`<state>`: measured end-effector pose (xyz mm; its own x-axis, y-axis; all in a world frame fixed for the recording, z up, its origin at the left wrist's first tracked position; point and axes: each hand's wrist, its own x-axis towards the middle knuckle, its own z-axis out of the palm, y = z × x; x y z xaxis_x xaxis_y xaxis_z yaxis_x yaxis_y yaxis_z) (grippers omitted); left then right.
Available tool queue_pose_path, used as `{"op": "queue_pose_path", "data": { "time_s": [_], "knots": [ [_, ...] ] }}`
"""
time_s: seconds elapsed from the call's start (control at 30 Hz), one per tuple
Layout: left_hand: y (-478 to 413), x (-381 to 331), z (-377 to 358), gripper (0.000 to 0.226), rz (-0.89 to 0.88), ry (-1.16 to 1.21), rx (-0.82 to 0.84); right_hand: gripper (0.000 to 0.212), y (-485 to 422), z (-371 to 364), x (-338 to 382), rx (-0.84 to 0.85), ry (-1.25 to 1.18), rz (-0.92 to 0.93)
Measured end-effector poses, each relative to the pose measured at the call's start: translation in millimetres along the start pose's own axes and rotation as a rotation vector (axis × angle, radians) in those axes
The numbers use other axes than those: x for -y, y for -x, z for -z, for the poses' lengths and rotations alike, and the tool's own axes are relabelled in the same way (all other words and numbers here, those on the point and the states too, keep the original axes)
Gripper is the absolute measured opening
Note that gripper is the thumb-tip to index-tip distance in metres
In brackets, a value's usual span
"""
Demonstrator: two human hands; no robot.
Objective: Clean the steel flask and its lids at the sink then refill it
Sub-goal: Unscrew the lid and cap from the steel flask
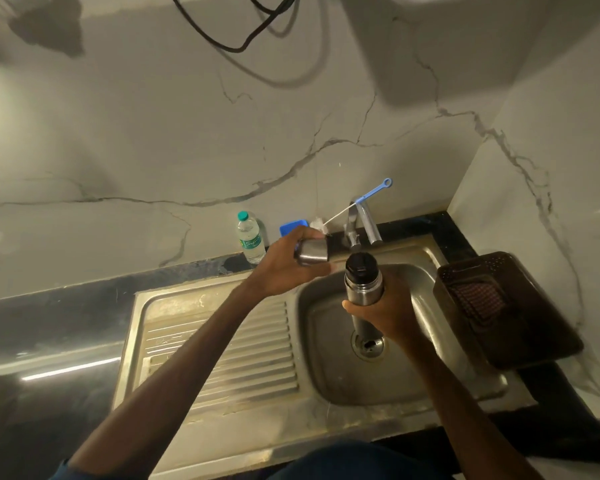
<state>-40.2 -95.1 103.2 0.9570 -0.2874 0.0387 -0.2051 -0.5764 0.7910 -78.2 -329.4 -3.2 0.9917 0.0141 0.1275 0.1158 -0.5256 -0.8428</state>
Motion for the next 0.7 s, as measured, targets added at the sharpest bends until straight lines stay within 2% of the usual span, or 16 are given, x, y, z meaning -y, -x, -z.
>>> {"op": "queue_pose_path", "data": {
  "time_s": [0.2, 0.37, 0.53, 0.7],
  "knots": [
    [40.7, 47.6, -10.2, 0.062, 0.380, 0.456, 0.014, 0.056, 2.4, -14.0, 1.5, 0.062, -0.121, -0.063],
    [68.6, 79.4, -18.5, 0.064, 0.534, 0.597, -0.043, 0.057, 4.2, -29.8, 9.6, 0.118, -0.122, -0.061],
    [83.0, 107.5, -17.5, 0.069, 0.562, 0.556, -0.178, 0.058, 5.7, -44.1, 15.6, 0.161, -0.142, -0.062],
    [89.7, 137.9, -13.5, 0.075, 0.574, 0.425, -0.239, 0.058, 4.1, -55.1, 16.6, 0.196, -0.126, -0.060]
  ]
}}
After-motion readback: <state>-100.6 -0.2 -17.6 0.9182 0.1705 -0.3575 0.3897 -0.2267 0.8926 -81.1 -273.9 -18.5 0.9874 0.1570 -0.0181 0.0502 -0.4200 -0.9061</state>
